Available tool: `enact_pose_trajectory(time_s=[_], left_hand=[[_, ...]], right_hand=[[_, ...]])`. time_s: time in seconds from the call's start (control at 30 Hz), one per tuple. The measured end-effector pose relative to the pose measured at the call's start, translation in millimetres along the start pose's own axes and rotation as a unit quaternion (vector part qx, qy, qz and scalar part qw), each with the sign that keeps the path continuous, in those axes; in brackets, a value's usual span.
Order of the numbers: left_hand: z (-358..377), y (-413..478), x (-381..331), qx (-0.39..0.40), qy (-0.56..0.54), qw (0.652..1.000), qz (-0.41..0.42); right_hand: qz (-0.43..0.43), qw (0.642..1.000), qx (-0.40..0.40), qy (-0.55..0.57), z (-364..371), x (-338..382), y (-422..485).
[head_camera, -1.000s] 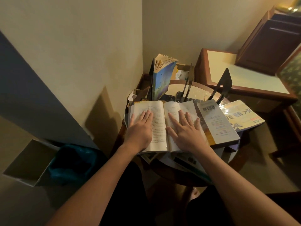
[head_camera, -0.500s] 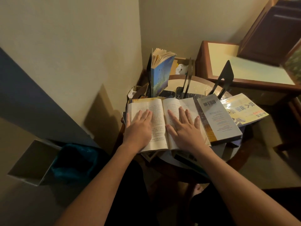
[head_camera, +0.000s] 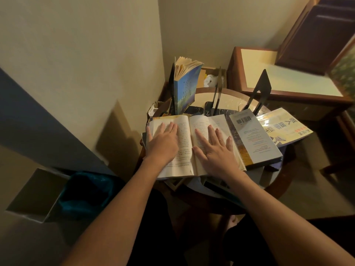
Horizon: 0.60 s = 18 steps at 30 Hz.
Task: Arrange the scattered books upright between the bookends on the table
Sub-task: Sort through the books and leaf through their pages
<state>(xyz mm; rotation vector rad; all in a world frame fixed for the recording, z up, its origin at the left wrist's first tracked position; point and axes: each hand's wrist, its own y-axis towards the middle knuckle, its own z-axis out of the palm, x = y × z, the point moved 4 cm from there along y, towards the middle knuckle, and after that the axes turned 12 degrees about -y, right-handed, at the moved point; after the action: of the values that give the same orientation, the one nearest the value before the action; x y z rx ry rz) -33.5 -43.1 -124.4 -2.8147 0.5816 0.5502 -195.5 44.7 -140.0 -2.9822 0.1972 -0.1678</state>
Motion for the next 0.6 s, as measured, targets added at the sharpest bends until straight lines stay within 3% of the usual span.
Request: enact_pose_trajectory(time_s=[0.13,0.43,0.6], left_hand=[[3,13,-1,-0.022,-0.030,0.999,-0.006],[27,-104,7,-0.036,-0.012,0.999,0.036],[13,-56,2,-0.013,0.023,0.999,0.026]], right_hand=[[0.004,1.000,0.003,-0.002,-1,0,-1],[-0.004,1.000,-0.004,-0.002,1,-1,-2],[-0.004,1.000,0.002,0.001,0,-1,-1]])
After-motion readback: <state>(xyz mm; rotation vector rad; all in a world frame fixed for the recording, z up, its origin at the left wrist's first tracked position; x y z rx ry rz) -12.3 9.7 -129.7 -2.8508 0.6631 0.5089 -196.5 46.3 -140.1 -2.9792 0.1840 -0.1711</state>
